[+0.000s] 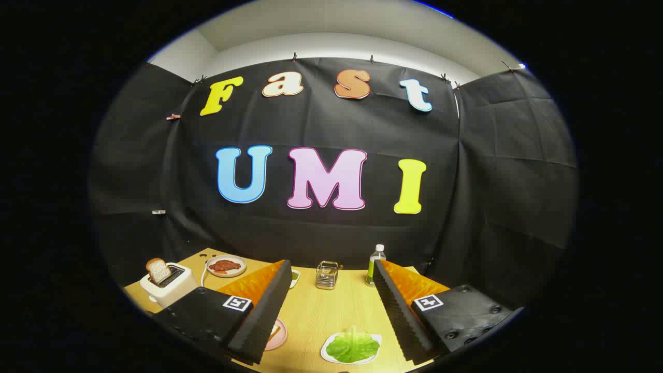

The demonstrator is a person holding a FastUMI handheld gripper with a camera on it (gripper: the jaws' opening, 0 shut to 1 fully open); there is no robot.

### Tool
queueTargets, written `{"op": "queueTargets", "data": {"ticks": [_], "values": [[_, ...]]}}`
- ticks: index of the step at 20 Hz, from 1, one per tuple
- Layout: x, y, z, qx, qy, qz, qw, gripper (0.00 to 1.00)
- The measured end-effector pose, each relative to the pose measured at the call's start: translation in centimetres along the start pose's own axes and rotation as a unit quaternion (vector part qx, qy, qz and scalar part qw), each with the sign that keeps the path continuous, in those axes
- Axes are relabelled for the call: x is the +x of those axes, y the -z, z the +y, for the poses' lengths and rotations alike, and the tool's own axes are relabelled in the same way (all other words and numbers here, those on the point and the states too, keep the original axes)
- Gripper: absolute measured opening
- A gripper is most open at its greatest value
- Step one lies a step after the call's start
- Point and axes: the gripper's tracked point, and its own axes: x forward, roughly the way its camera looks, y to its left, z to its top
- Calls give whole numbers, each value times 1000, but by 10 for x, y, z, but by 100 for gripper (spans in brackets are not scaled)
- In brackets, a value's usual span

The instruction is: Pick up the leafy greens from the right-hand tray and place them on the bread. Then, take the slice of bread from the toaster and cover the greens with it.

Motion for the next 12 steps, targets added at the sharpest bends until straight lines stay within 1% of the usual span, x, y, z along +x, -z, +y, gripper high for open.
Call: {"op": "queueTargets", "data": {"ticks": [12], "values": [[-4, 33, -8, 33, 11, 57, 998, 97]]}}
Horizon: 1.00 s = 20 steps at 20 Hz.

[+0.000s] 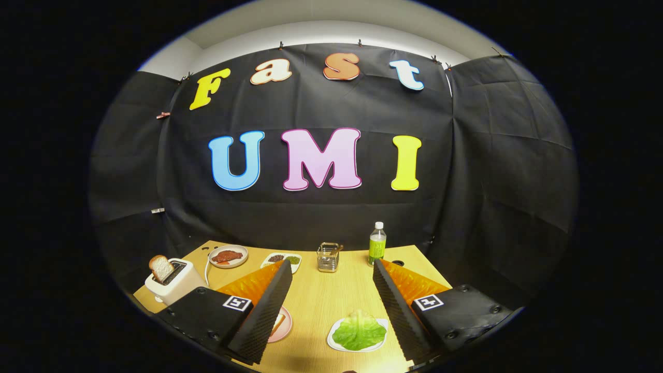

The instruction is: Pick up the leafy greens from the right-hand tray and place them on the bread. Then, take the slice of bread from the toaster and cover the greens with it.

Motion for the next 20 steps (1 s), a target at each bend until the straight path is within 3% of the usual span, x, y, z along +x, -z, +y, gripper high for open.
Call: {"op": "queueTargets", "data": {"ticks": [12, 20], "values": [[16, 30, -9, -1, -6, 45, 999, 98], [35, 113, -32, 9, 0, 151, 989, 98]]}}
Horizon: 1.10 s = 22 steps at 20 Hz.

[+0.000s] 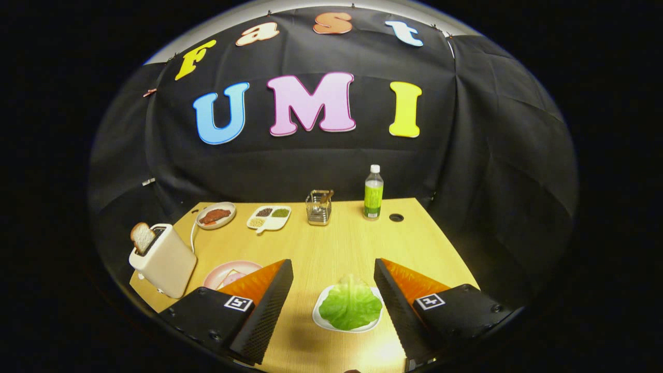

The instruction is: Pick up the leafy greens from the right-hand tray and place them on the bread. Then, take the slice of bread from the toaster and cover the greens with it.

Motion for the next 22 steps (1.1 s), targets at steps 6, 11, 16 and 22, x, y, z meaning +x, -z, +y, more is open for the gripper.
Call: {"op": "queueTargets", "data": {"ticks": [6, 11, 16, 22], "values": [[35, 56, -13, 4, 4, 76, 997, 98], [63, 98, -24, 14, 6, 134, 991, 98], [88, 143, -33, 17, 6, 189, 982, 99], [116, 166, -36, -9, 3, 217, 976, 99]]}}
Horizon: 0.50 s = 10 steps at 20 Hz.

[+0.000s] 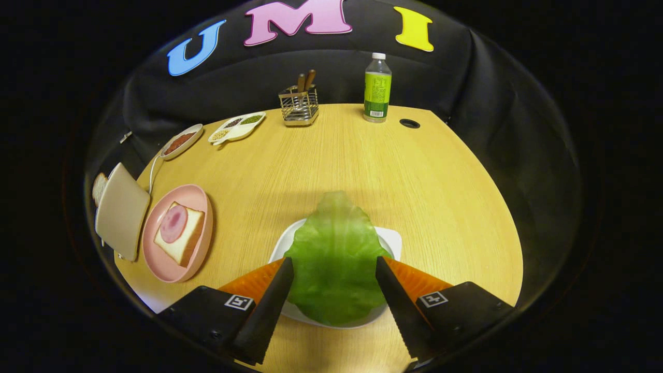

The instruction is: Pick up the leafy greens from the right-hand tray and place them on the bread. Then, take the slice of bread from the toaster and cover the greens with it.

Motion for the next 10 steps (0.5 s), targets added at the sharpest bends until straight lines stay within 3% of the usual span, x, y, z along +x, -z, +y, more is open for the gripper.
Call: {"op": "queueTargets", "data": {"ticks": [3, 8, 10], "values": [[13, 8, 1, -1, 1, 21, 1000, 98], [20, 7, -4, -8, 15, 20, 1000, 80], [20, 7, -4, -10, 14, 20, 1000, 80]]}}
